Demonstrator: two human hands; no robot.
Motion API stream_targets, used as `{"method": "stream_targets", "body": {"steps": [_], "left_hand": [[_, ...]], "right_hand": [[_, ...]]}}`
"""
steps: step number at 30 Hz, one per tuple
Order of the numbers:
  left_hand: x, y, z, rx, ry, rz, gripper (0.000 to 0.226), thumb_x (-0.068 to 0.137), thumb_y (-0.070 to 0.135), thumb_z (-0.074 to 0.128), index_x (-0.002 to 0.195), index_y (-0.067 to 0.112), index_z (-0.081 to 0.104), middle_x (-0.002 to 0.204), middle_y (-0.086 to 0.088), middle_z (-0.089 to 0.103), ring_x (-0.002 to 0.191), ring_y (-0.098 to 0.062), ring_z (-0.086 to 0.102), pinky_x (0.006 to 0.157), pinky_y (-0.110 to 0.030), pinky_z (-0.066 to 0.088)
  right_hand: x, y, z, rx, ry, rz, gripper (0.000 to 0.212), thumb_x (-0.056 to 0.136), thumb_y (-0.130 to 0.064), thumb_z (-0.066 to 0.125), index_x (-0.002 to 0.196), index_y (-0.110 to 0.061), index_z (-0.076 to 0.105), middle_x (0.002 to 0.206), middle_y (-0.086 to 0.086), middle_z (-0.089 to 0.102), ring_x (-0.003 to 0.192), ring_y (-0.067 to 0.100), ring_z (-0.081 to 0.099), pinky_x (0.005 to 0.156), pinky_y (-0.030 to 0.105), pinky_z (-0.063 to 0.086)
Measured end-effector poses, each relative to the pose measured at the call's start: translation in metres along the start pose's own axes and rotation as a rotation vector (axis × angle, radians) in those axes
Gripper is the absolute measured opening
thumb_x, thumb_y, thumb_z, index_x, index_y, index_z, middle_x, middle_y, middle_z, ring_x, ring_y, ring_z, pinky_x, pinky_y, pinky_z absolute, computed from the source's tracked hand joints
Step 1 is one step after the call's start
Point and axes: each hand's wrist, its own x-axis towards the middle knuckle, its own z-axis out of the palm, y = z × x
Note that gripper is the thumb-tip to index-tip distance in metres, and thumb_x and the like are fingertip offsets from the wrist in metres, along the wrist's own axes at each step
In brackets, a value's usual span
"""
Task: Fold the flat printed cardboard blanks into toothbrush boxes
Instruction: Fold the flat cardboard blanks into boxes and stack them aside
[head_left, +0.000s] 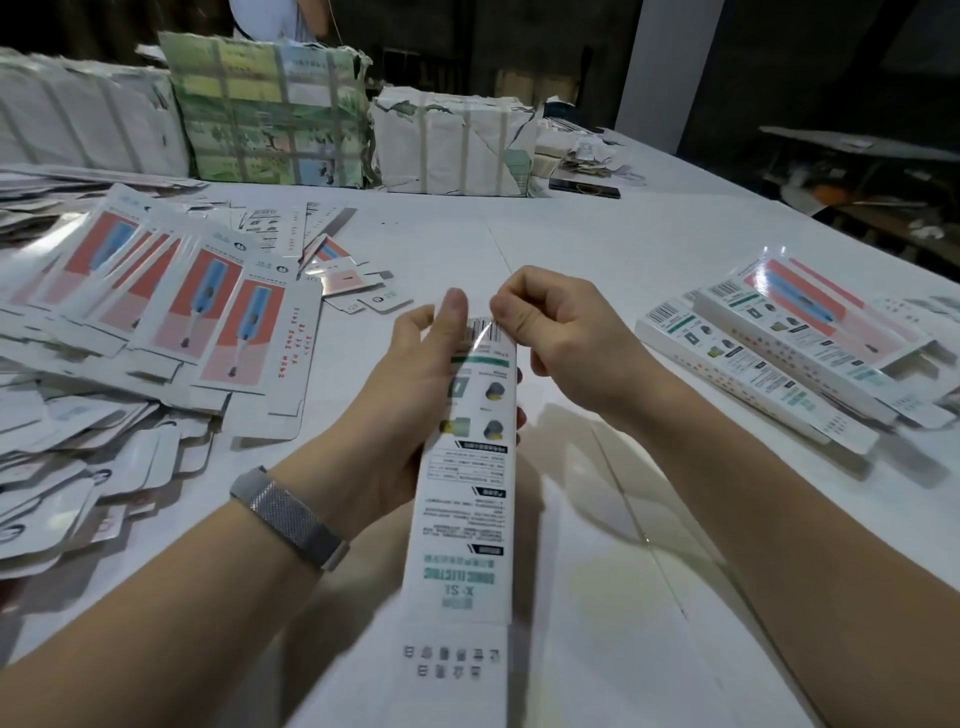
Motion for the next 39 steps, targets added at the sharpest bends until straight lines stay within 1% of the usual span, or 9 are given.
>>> {"method": "stream_targets", "body": {"steps": [3,7,14,17,23,29,32,35,39], "left_hand": [[0.002,-0.002,0.003,0.017,0.041,0.078,0.06,0.083,0.046,0.065,0.13,0.045,0.028,0.079,-0.012,0.074,0.06,-0.029,0.068,0.051,-0.036,0.056],[0.002,-0.003,0.001,-0.065,-0.095,0.158,0.059,0.086,0.017,0.067,0.125,0.043,0.03,0.1,-0.019,0.073,0.077,-0.041,0.072,0.06,-0.041,0.059],[0.005,-0.008,0.001,-0.04,-0.128,0.256,0.044,0.091,0.023,0.058,0.129,0.028,0.036,0.091,-0.013,0.073,0.083,-0.04,0.071,0.061,-0.04,0.059],[0.005,-0.005,-0.003,0.02,-0.111,0.321,0.026,0.101,0.02,0.05,0.124,0.019,0.038,0.091,-0.009,0.073,0.084,-0.037,0.073,0.064,-0.039,0.061],[0.002,0.004,-0.011,0.049,-0.184,0.36,0.025,0.101,0.017,0.046,0.124,0.016,0.038,0.092,-0.007,0.072,0.081,-0.033,0.072,0.066,-0.037,0.061],[0.004,0.003,-0.011,0.038,-0.247,0.37,0.034,0.098,0.016,0.048,0.127,0.025,0.032,0.094,-0.011,0.072,0.079,-0.034,0.07,0.065,-0.041,0.061],[0.005,0.002,-0.012,0.035,-0.237,0.367,0.034,0.095,0.02,0.051,0.121,0.032,0.032,0.097,-0.013,0.072,0.081,-0.037,0.07,0.069,-0.05,0.06],[0.007,0.001,-0.012,0.043,-0.224,0.352,0.027,0.1,0.017,0.048,0.119,0.027,0.032,0.099,-0.015,0.071,0.086,-0.043,0.07,0.074,-0.058,0.057],[0.005,0.002,-0.01,0.042,-0.215,0.338,0.034,0.097,0.018,0.052,0.122,0.03,0.032,0.108,-0.022,0.067,0.09,-0.054,0.064,0.068,-0.055,0.06]], "right_hand": [[-0.002,0.0,0.002,0.066,0.023,-0.047,0.018,0.092,-0.027,0.052,0.076,-0.018,0.053,0.055,-0.019,0.051,0.051,0.001,0.045,0.053,0.016,0.037],[-0.002,-0.001,0.003,0.1,0.105,-0.104,0.018,0.092,-0.028,0.054,0.075,-0.02,0.054,0.061,-0.014,0.055,0.055,0.004,0.049,0.054,0.015,0.041],[-0.003,0.002,0.003,0.178,0.161,-0.118,0.015,0.095,-0.025,0.056,0.082,-0.019,0.051,0.063,-0.015,0.052,0.056,0.001,0.047,0.054,0.015,0.04],[-0.005,0.002,0.005,0.331,0.153,-0.063,0.01,0.091,-0.027,0.061,0.097,-0.023,0.054,0.075,-0.004,0.06,0.063,0.005,0.056,0.053,0.016,0.041],[-0.006,0.003,0.006,0.419,0.087,0.014,0.026,0.087,-0.026,0.062,0.112,-0.024,0.066,0.11,0.015,0.067,0.076,0.014,0.061,0.054,0.026,0.042],[-0.007,0.001,0.006,0.437,0.01,0.016,0.025,0.09,-0.022,0.052,0.104,-0.011,0.069,0.08,-0.001,0.065,0.068,0.015,0.053,0.052,0.022,0.04],[-0.008,-0.001,0.007,0.44,0.038,0.005,0.024,0.09,-0.022,0.052,0.103,-0.013,0.071,0.092,0.0,0.062,0.072,0.019,0.056,0.056,0.026,0.043],[-0.008,-0.001,0.006,0.455,0.099,-0.008,0.023,0.085,-0.019,0.057,0.098,-0.016,0.075,0.114,0.002,0.057,0.1,0.036,0.061,0.079,0.05,0.051],[-0.008,-0.002,0.004,0.63,0.089,-0.038,0.023,0.082,-0.006,0.061,0.103,-0.014,0.064,0.105,0.014,0.065,0.093,0.036,0.062,0.074,0.039,0.05]]}}
